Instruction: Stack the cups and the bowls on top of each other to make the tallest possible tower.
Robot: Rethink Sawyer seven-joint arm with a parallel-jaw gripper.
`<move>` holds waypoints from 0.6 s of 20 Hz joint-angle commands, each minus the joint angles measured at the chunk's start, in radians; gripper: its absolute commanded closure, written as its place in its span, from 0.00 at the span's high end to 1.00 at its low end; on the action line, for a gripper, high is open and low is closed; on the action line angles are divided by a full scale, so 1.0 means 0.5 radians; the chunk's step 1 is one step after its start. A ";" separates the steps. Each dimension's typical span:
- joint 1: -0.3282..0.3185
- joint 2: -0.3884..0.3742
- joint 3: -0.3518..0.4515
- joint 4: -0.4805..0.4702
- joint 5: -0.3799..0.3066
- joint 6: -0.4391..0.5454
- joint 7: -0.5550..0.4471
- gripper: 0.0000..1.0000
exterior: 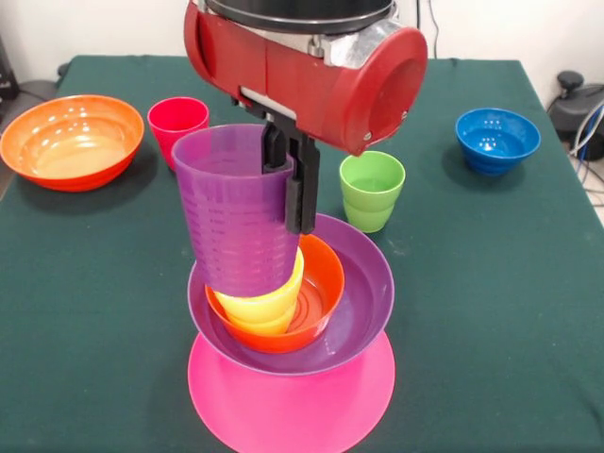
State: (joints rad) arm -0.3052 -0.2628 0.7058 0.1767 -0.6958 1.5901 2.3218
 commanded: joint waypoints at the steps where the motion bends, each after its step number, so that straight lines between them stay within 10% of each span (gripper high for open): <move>1: -0.028 -0.040 0.163 0.088 -0.206 0.266 0.021 0.00; 12: -0.040 -0.042 0.024 0.195 -0.078 0.163 0.057 0.00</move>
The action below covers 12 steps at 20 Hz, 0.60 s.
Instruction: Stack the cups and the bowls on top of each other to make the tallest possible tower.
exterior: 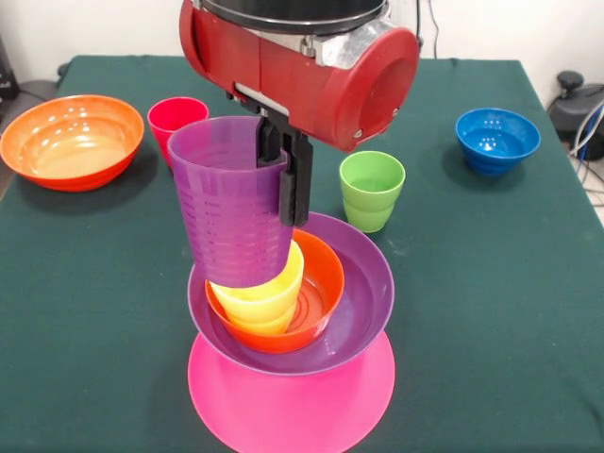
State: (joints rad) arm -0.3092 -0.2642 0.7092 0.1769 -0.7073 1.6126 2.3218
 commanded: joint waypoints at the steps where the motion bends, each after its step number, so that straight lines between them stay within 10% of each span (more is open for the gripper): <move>1: -0.032 -0.035 0.005 0.205 -0.043 0.102 0.065 0.00; 12: -0.025 -0.016 -0.170 0.372 0.155 -0.075 0.174 0.00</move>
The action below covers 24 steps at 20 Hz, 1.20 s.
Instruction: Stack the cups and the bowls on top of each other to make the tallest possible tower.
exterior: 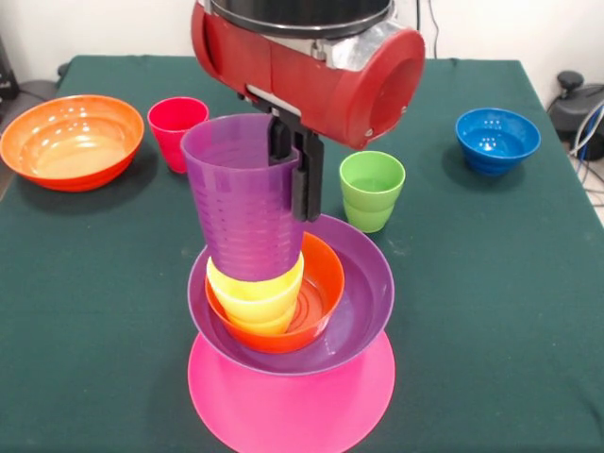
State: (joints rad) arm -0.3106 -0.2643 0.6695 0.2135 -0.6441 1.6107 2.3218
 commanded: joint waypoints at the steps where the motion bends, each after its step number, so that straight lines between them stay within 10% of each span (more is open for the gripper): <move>1: -0.023 -0.019 -0.105 0.311 0.045 -0.079 0.177 0.00; 24: 0.003 -0.016 -0.315 0.360 0.208 -0.222 0.164 0.00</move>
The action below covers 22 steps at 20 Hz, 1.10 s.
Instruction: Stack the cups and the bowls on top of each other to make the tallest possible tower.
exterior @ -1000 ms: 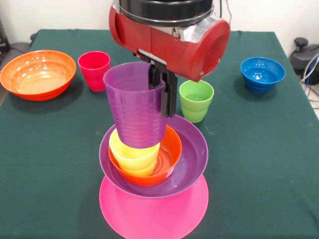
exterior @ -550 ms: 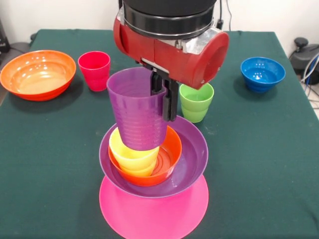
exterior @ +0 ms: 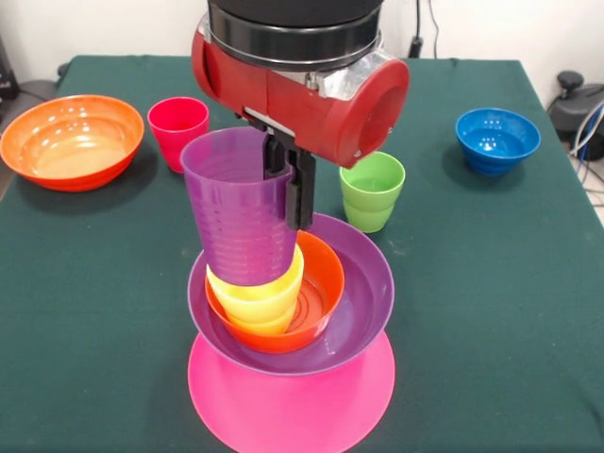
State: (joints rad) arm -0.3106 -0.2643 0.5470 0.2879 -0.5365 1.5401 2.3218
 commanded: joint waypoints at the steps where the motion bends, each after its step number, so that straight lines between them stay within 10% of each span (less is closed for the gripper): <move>1: 0.004 -0.015 -0.075 0.212 -0.002 -0.081 0.163 0.00; 22: 0.030 0.012 -0.280 0.374 0.202 -0.309 0.222 0.00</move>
State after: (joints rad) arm -0.3101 -0.2633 0.4360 0.3248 -0.4429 1.4423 2.3218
